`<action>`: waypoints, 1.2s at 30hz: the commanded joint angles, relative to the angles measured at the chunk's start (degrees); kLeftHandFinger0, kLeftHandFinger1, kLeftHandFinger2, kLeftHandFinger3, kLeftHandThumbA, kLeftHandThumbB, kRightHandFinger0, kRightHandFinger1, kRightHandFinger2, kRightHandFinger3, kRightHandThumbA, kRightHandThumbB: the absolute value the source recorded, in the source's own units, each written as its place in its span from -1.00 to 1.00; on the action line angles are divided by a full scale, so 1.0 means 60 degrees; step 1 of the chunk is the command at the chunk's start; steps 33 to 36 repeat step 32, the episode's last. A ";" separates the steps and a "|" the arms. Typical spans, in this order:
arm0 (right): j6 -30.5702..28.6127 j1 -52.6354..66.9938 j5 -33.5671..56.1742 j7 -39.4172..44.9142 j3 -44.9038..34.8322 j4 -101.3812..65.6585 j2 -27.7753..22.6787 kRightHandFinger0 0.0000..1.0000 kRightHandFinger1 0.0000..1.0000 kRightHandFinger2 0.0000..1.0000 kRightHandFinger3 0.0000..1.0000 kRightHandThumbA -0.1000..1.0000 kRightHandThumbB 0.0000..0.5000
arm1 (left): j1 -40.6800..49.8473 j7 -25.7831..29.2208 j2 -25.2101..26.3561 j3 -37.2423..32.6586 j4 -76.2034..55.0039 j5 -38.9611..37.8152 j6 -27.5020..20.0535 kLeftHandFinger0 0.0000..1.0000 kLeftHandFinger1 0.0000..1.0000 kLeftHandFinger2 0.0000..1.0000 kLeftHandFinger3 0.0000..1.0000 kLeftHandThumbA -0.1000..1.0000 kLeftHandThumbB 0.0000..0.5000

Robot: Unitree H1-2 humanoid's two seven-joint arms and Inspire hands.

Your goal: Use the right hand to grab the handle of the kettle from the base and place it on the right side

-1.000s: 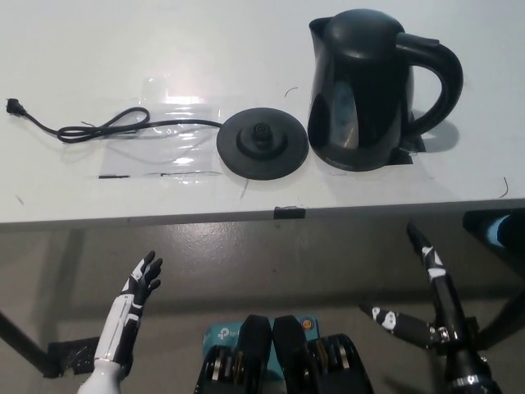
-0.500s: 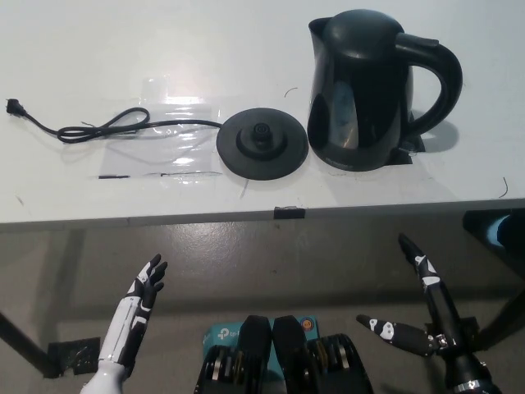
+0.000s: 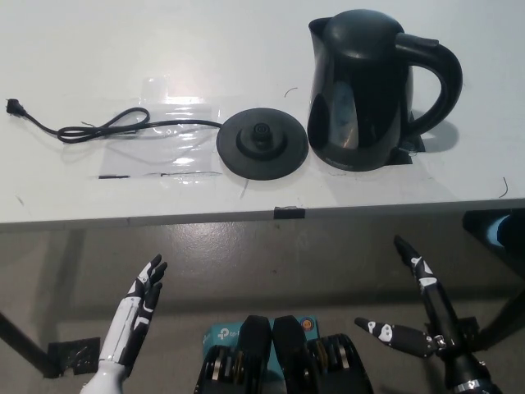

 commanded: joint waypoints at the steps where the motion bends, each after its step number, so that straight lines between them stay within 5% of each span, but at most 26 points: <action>1: -0.0011 -0.0153 -0.0086 0.0278 -0.0162 -0.0245 0.0089 1.00 1.00 1.00 1.00 1.00 0.29 | -0.0022 0.0204 0.0072 0.0050 -0.0260 0.0093 -0.0091 1.00 1.00 1.00 1.00 1.00 1.00; 36: 0.0174 -0.0341 -0.0748 0.0552 -0.0163 -0.0102 0.0157 1.00 1.00 1.00 1.00 1.00 0.35 | -0.0078 0.0099 0.0042 0.0083 -0.0066 -0.0206 -0.0368 1.00 1.00 1.00 1.00 1.00 1.00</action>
